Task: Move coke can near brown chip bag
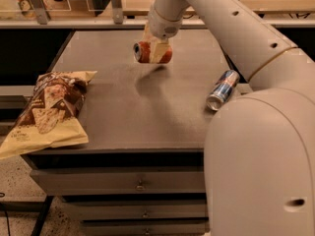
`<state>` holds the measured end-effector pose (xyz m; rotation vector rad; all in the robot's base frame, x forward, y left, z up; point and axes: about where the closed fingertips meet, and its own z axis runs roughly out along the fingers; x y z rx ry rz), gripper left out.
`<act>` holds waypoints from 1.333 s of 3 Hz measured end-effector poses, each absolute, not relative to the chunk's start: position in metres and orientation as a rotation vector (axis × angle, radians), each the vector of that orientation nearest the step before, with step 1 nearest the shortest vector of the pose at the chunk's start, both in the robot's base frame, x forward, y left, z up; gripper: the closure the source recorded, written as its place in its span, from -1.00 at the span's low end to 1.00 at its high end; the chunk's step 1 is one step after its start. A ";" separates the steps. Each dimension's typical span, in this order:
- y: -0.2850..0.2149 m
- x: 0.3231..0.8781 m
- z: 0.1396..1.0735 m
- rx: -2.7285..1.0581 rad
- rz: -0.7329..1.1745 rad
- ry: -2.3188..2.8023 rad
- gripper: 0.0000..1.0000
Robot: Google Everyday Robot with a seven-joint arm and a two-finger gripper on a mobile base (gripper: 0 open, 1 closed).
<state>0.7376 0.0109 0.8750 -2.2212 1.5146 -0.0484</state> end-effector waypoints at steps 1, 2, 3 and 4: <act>0.001 0.729 0.879 -2.201 -0.059 1.520 0.08; -0.005 0.722 0.881 -2.176 -0.062 1.528 0.08; -0.006 0.705 0.895 -2.161 -0.089 1.494 0.20; -0.004 0.704 0.892 -2.169 -0.085 1.492 0.54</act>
Offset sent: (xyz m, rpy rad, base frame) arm -0.0253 -0.0257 0.0156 0.0417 -0.0383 -0.0503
